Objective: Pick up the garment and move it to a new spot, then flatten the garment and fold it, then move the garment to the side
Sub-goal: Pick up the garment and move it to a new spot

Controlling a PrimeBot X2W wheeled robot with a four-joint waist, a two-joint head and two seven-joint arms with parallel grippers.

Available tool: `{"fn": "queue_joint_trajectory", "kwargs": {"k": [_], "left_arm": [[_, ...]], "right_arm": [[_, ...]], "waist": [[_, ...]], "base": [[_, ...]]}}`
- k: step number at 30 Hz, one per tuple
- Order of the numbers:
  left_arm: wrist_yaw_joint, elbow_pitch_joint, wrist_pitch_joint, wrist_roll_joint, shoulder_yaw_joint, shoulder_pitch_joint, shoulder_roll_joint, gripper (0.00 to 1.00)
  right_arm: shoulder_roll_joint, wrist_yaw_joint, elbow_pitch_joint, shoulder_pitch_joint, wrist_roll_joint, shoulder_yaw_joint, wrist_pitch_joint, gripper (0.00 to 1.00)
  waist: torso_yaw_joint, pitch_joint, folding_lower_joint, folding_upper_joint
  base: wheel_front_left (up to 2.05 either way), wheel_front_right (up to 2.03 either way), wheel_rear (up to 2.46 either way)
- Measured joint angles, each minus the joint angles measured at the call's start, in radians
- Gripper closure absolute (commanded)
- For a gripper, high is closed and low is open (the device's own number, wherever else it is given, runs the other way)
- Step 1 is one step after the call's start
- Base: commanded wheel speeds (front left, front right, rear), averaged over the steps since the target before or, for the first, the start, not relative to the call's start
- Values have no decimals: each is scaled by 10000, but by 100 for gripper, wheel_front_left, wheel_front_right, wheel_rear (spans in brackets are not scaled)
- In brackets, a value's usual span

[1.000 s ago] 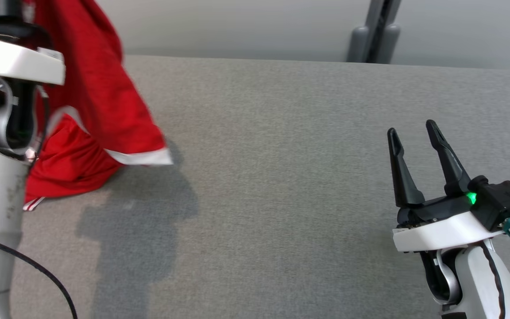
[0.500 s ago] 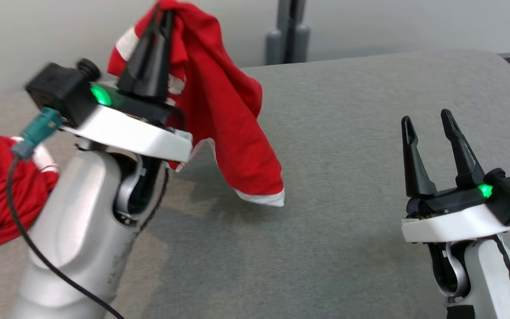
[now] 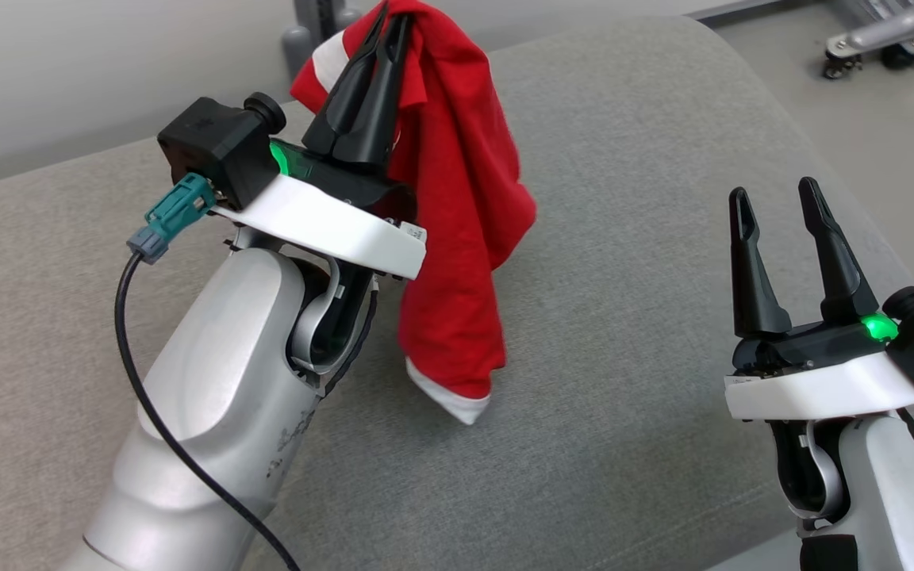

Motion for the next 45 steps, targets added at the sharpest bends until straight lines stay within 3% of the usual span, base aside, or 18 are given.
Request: {"fn": "queue_joint_trajectory", "kwargs": {"k": [5,14,15,16,17,20,30,38,45], "left_arm": [[209,1406,-146,174,12,-3,-40,100],[525,3657,-263,934,295,371,119,100],[535,3894,-274,995,293,378,100,84],[541,4165,-274,1024,232,411,84,12],[564,4324,-272,1133,178,469,73,0],[570,4408,-272,1214,209,490,15,0],[598,2148,-274,2230,1524,1354,-38,0],[510,224,-274,3300,2911,3662,405,0],[420,-1016,-274,3697,3847,5639,157,0]], "right_arm": [[2,0,-6,7,36,-54,-2,0],[4,0,-19,19,-58,36,-2,0],[4,0,-15,16,-84,42,-2,0],[4,0,-10,16,-127,54,-2,0],[2,0,0,17,-146,56,0,0],[10,0,8,16,-205,56,-2,0],[6,0,-127,47,-487,42,-2,0],[10,0,-163,436,-1022,213,-2,0],[10,0,-125,970,-1271,42,-2,0]], "waist": [[-245,136,0,0],[233,201,0,0],[317,215,0,0],[398,224,0,0],[477,226,0,0],[636,211,0,0],[1478,-96,0,0],[2236,-527,0,0],[2761,-853,0,0]], "base": [[0,0,0],[0,0,0],[0,0,0],[0,0,0],[0,0,0],[0,0,0],[0,0,0],[0,0,0],[0,0,0]]}}
